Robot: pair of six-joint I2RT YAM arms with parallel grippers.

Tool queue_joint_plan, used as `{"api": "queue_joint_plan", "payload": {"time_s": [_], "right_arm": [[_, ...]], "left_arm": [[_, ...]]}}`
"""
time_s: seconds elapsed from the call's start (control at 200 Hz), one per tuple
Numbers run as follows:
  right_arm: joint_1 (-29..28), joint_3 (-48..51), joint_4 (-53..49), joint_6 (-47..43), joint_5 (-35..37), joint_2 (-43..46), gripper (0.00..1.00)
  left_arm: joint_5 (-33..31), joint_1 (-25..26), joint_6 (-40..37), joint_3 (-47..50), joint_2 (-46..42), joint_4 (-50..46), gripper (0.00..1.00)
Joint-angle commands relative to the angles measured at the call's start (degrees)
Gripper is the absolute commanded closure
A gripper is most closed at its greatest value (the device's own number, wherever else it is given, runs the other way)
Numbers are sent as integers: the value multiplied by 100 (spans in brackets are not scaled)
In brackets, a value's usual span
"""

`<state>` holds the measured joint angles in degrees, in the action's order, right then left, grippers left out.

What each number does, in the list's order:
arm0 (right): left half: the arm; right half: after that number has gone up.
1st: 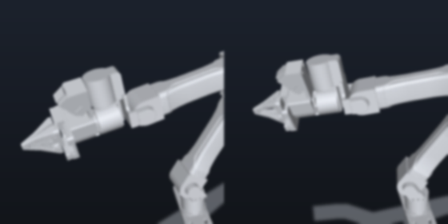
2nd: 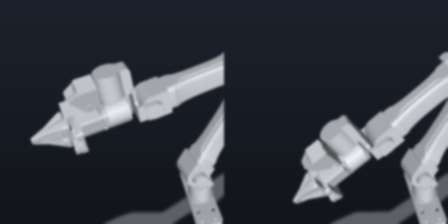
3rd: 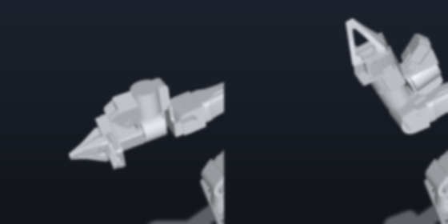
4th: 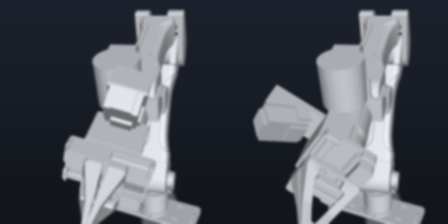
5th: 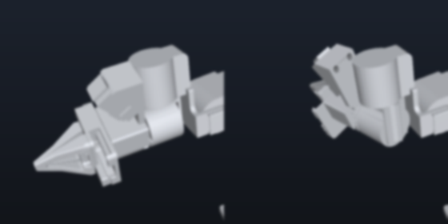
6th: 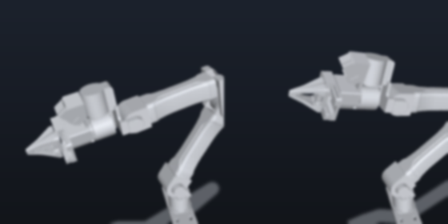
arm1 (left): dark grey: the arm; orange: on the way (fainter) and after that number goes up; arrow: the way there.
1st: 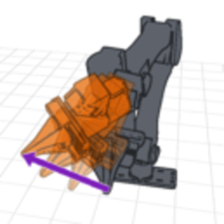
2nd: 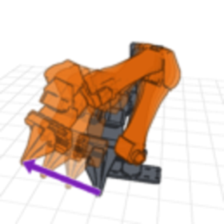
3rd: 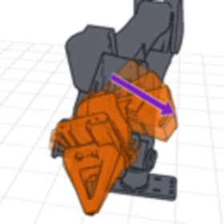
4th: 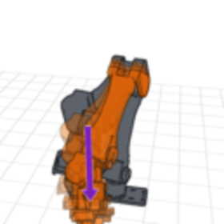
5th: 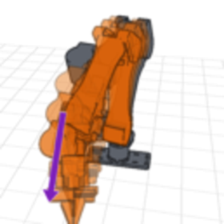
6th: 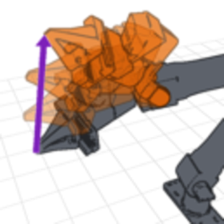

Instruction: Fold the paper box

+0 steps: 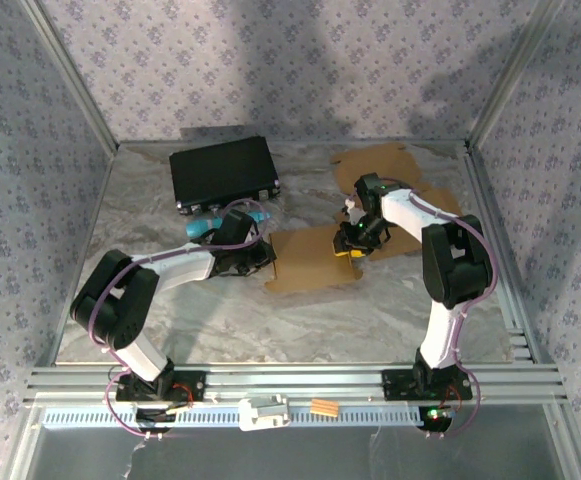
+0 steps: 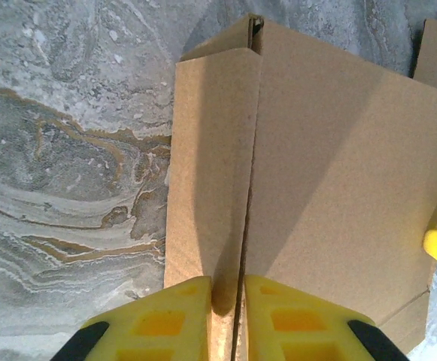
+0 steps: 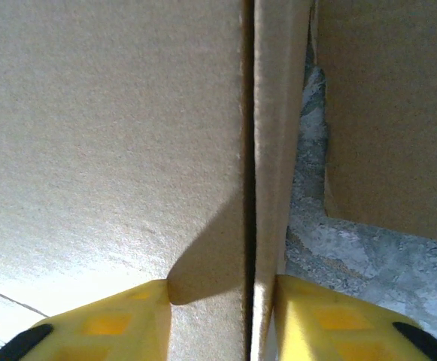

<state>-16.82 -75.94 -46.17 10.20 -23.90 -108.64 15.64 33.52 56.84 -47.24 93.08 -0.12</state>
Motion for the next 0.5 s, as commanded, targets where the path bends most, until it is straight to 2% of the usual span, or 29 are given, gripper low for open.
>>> {"api": "queue_joint_plan", "payload": {"time_s": [0.0,0.185,0.38,0.495], "right_arm": [[125,125,59,20,-186,206,53],[361,381,452,-1,-660,308,35],[536,609,777,26,-1323,161,30],[583,712,1086,44,-1822,165,26]], "left_arm": [[-113,-20,-198,251,-80,-194,83],[-37,-150,-339,508,-185,42,80],[162,-338,-472,696,-154,333,81],[182,-433,-507,918,-243,479,87]]}}
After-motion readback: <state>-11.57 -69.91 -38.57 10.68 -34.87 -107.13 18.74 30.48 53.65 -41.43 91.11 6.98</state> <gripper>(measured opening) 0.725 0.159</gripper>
